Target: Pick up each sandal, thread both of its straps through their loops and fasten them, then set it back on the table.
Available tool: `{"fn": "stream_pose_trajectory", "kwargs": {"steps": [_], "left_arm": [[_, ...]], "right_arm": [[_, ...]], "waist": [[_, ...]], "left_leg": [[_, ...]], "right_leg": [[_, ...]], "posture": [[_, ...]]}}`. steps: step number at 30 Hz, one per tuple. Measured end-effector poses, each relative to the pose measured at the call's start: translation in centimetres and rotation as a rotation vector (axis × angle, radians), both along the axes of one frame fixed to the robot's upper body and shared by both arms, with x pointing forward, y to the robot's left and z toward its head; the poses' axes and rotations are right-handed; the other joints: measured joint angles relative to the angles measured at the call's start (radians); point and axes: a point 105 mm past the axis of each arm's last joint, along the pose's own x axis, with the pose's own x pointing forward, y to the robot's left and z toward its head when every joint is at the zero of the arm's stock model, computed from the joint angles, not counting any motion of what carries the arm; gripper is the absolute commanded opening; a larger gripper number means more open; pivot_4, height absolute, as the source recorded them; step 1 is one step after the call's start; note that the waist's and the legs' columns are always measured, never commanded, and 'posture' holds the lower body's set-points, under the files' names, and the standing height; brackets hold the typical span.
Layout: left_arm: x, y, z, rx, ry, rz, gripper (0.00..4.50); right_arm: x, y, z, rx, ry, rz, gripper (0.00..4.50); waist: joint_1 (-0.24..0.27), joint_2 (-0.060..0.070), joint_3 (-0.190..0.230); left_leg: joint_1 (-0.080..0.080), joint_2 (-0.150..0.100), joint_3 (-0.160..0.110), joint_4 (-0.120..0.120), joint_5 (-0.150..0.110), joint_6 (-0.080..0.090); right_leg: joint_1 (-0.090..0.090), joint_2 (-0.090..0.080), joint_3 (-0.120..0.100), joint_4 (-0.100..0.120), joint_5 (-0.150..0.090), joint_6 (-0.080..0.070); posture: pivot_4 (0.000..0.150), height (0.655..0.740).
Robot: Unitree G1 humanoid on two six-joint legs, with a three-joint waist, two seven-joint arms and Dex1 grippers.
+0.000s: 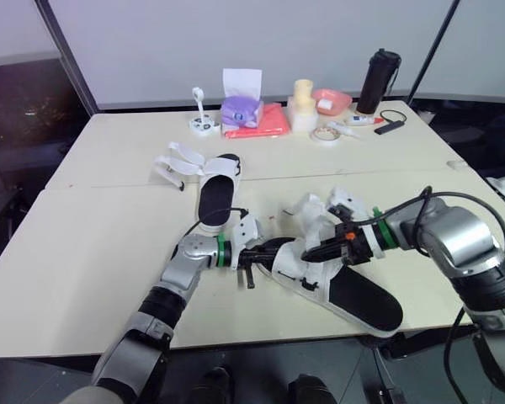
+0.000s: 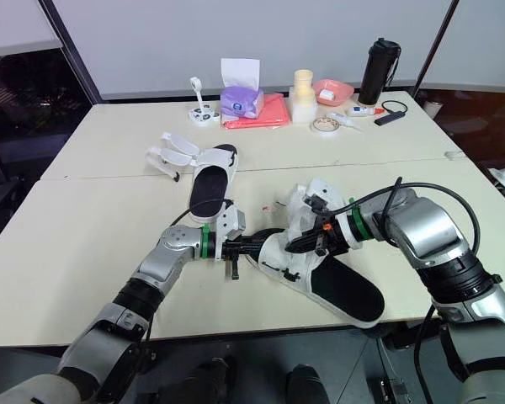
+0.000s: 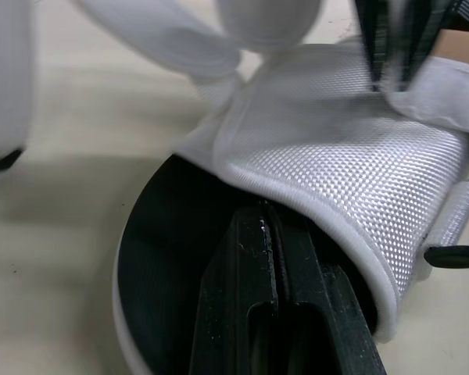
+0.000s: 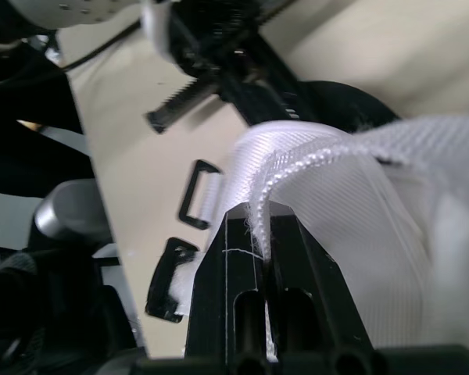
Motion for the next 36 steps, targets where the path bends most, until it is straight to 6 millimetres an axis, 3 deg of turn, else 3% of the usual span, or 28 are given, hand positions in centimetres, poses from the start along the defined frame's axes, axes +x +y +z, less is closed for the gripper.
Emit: {"fn": "stream_pose_trajectory", "kwargs": {"steps": [4, 12, 23, 27, 29, 30, 33, 36], "left_arm": [[0.0, 0.0, 0.0, 0.0, 0.001, -0.001, 0.0], [0.0, -0.1, -0.1, 0.0, 0.005, -0.002, 0.0], [-0.2, -0.3, -0.1, -0.003, 0.006, -0.015, 0.0], [-0.2, -0.3, -0.2, 0.0, 0.006, -0.015, 0.0], [-0.2, -0.3, -0.2, 0.001, 0.005, -0.014, 0.0], [-0.2, -0.3, -0.2, 0.002, 0.006, -0.014, 0.0], [-0.2, -0.4, -0.3, 0.003, 0.006, -0.015, 0.0], [-0.2, -0.4, -0.3, 0.004, 0.006, -0.015, 0.0]], "right_arm": [[-0.4, 1.1, 0.3, 0.076, 0.051, -0.012, 0.01], [-0.8, 0.7, 0.5, 0.087, 0.055, -0.071, 0.01], [-3.0, 0.6, -1.1, 0.032, 0.055, -0.082, 0.01], [-3.5, 0.2, -1.8, 0.001, 0.05, -0.097, 1.36], [-3.9, 0.1, -1.8, -0.013, 0.029, -0.087, 2.53], [-4.0, 0.1, -1.8, -0.019, 0.022, -0.082, 2.82], [-4.4, -0.5, -1.8, -0.059, -0.013, -0.072, 4.39], [-4.6, -2.1, -1.3, -0.11, -0.047, -0.108, 4.47]], "waist": [[-0.001, 0.0, 0.0], [0.001, 0.0, 0.0], [0.004, 0.0, 0.0], [0.005, 0.0, 0.0], [0.004, 0.0, 0.0], [0.004, 0.0, 0.0], [0.006, 0.0, 0.0], [0.007, 0.0, 0.0]], "left_leg": [[0.0, 0.0, 0.0, 0.0, 0.0, 0.0], [0.0, 0.0, 0.0, 0.0, 0.0, 0.0], [0.0, 0.0, -0.001, 0.005, -0.001, 0.002], [0.0, 0.0, -0.001, 0.005, -0.001, 0.002], [0.0, 0.0, -0.001, 0.006, -0.001, 0.002], [0.0, 0.0, -0.001, 0.006, -0.001, 0.002], [0.0, 0.0, -0.001, 0.007, -0.001, 0.002], [0.0, 0.001, -0.001, 0.008, -0.002, 0.003]], "right_leg": [[0.0, 0.0, 0.0, 0.0, 0.0, 0.0], [0.0, 0.0, 0.0, 0.0, 0.0, 0.0], [0.003, 0.0, -0.001, 0.0, 0.0, 0.0], [0.004, 0.0, -0.001, 0.0, 0.0, 0.0], [0.004, 0.0, -0.001, 0.0, 0.0, 0.0], [0.004, 0.0, -0.001, 0.0, 0.0, 0.0], [0.005, 0.0, -0.001, 0.0, 0.0, 0.0], [0.006, 0.0, -0.001, 0.0, 0.0, 0.0]], "posture": [[0.15, 0.7344], [0.15, 0.7344], [0.15, 0.7344], [0.15, 0.7344], [0.15, 0.7344], [0.15, 0.7344], [0.15, 0.7344], [0.15, 0.7344]]}}
